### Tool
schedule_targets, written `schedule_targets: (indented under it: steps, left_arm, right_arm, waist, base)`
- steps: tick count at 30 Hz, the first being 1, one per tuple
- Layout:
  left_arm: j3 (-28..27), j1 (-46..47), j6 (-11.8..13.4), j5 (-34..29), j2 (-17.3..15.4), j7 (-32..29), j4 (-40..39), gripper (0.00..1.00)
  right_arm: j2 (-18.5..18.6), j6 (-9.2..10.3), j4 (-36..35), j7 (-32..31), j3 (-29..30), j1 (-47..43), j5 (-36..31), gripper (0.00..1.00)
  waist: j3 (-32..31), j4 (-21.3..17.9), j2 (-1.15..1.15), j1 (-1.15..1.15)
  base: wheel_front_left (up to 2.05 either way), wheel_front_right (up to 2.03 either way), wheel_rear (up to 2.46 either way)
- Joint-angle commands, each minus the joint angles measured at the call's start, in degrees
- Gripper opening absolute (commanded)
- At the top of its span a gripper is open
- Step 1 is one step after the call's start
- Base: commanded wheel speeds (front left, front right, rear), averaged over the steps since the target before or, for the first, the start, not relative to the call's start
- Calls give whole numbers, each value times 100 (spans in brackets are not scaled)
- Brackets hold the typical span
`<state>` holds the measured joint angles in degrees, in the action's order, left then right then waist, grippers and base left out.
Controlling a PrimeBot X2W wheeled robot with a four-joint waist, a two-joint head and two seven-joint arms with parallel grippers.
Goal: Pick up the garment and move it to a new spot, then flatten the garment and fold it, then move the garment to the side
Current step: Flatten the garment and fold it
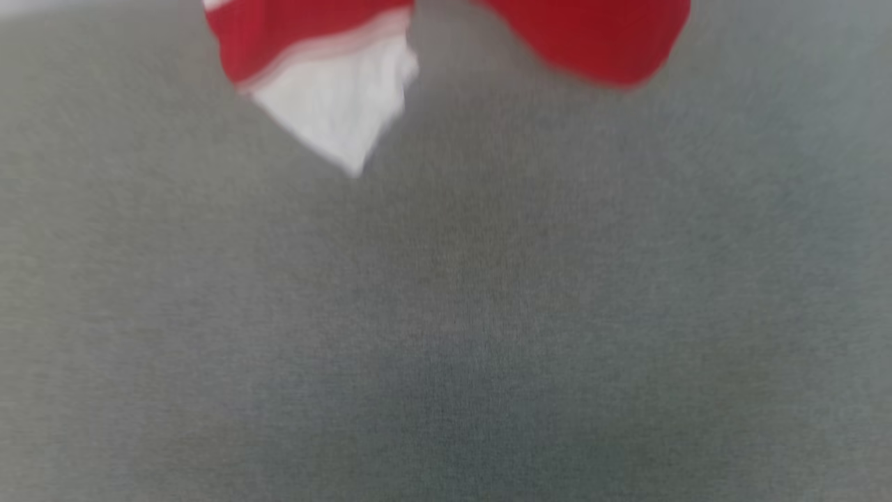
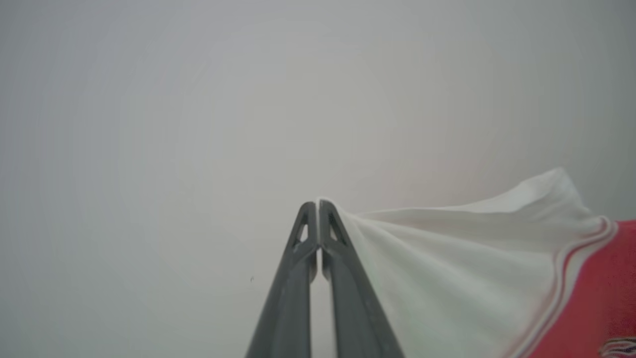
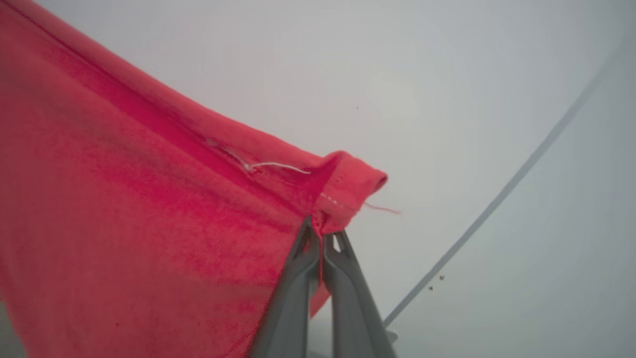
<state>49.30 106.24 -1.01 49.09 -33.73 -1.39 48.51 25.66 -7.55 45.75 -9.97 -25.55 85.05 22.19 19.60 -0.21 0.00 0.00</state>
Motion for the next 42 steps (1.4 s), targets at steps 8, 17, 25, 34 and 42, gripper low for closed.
schedule_targets:
  steps: [8, 17, 25, 34, 42]
  left_arm:
    - [-200, 978, 10, -403, 245, 1435, 827, 0]
    - [-133, 348, -513, -274, 714, 1563, 1431, 0]
    - [533, -1572, -642, 557, 666, 399, 656, 0]
    - [1092, -3765, -559, 1615, -329, -817, -1149, 0]
    - [1338, -5749, 658, 2226, -1393, -1200, -3507, 0]
  right_arm:
    - [-511, 12, 920, 1838, 857, 871, -1546, 0]
    - [-1036, 11, 1805, 2274, 1115, 601, -2677, 0]
    - [-1405, 11, 2498, 2133, 251, -561, -1882, 0]
    - [-868, 11, 1533, 1530, -1191, -2415, 17, 0]
    - [713, 10, -878, 631, -2189, -4192, 1774, 0]
  waist:
    - [1138, -27, 0, 0]
    - [1248, 250, 0, 0]
    - [599, 377, 0, 0]
    - [-171, 539, 0, 0]
    - [-556, 675, 0, 0]
  base:
    - [0, 0, 0]
    - [0, 0, 0]
    - [0, 0, 0]
    - [0, 0, 0]
    - [0, 0, 0]
